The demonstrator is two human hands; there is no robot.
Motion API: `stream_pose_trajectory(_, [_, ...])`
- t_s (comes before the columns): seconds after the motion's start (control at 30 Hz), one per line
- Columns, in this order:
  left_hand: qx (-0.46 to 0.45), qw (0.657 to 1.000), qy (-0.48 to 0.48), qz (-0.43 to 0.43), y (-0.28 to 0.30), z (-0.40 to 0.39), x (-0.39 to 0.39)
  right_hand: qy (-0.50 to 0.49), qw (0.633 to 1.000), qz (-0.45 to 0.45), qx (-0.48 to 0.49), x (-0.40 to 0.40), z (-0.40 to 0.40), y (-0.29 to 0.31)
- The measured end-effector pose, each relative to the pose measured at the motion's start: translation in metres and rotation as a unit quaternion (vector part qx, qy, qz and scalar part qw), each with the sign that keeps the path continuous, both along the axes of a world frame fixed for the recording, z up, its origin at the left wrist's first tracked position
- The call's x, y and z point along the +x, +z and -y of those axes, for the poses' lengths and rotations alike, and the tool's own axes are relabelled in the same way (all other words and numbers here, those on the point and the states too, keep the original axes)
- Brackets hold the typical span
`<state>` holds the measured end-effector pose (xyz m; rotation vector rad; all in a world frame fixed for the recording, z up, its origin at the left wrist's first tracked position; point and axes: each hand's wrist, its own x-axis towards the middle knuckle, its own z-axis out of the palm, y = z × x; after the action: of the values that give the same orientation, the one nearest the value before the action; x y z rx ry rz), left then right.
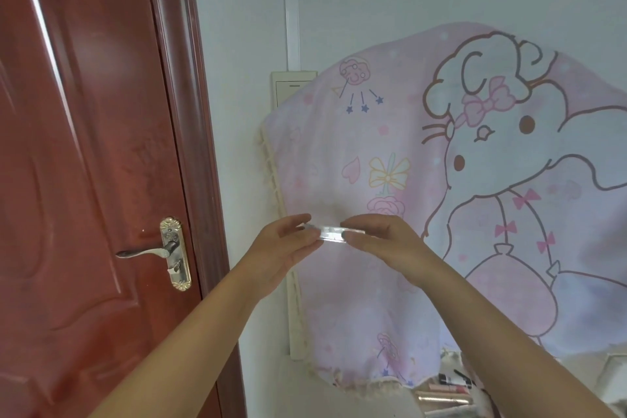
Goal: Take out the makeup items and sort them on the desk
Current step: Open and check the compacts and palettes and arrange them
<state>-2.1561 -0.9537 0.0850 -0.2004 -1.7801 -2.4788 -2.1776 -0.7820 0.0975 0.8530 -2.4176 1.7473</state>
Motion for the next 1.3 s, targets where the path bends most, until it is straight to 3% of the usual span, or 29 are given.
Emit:
stream_pose_trajectory(0.17, [-0.056, 0.998, 0.029, 0.015, -0.007, -0.002, 0.002, 0.024, 0.986, -0.091, 0.135, -0.001, -0.001, 0.001])
stream_pose_trajectory(0.3, [-0.128, 0.991, 0.031, -0.001, -0.013, 0.001, 0.004, 0.047, 0.987, -0.072, 0.138, -0.004, -0.005, 0.000])
stream_pose_trajectory(0.47, [-0.156, 0.986, 0.045, -0.042, -0.016, -0.002, 0.010, 0.113, 0.992, -0.005, 0.062, -0.008, -0.011, -0.009])
stream_pose_trajectory(0.57, [-0.151, 0.986, 0.062, -0.047, -0.018, -0.003, 0.010, 0.090, 0.995, 0.032, -0.001, -0.014, -0.011, -0.019])
stream_pose_trajectory(0.67, [-0.132, 0.988, 0.059, -0.051, -0.019, -0.004, 0.010, 0.105, 0.978, 0.097, -0.151, -0.017, -0.012, -0.029])
stream_pose_trajectory(0.73, [-0.068, 0.996, 0.033, -0.044, -0.020, -0.004, 0.010, 0.127, 0.959, 0.123, -0.223, -0.022, -0.014, -0.035])
stream_pose_trajectory(0.8, [-0.016, 0.999, 0.012, -0.039, -0.022, -0.002, 0.010, 0.117, 0.957, 0.127, -0.234, -0.023, -0.015, -0.039])
stream_pose_trajectory(0.87, [-0.051, 0.997, 0.015, -0.052, -0.027, -0.001, 0.008, 0.091, 0.964, 0.122, -0.217, -0.023, -0.014, -0.039])
stream_pose_trajectory(0.93, [-0.102, 0.993, 0.020, -0.062, -0.029, -0.003, 0.009, 0.042, 0.978, 0.092, -0.180, -0.019, -0.008, -0.038])
stream_pose_trajectory(1.03, [-0.101, 0.991, 0.056, -0.063, -0.031, -0.004, 0.004, 0.012, 0.994, 0.023, -0.103, -0.014, -0.005, -0.036])
stream_pose_trajectory(1.13, [0.042, 0.998, -0.003, -0.047, -0.028, 0.005, 0.001, 0.037, 0.995, -0.090, -0.031, -0.012, -0.013, -0.030])
stream_pose_trajectory(1.2, [0.109, 0.990, -0.078, -0.035, -0.030, 0.009, 0.002, -0.002, 0.968, -0.239, 0.079, -0.012, -0.015, -0.028])
stream_pose_trajectory(1.3, [0.141, 0.977, -0.158, -0.020, -0.034, 0.005, 0.009, -0.002, 0.927, -0.359, 0.114, -0.014, -0.011, -0.032])
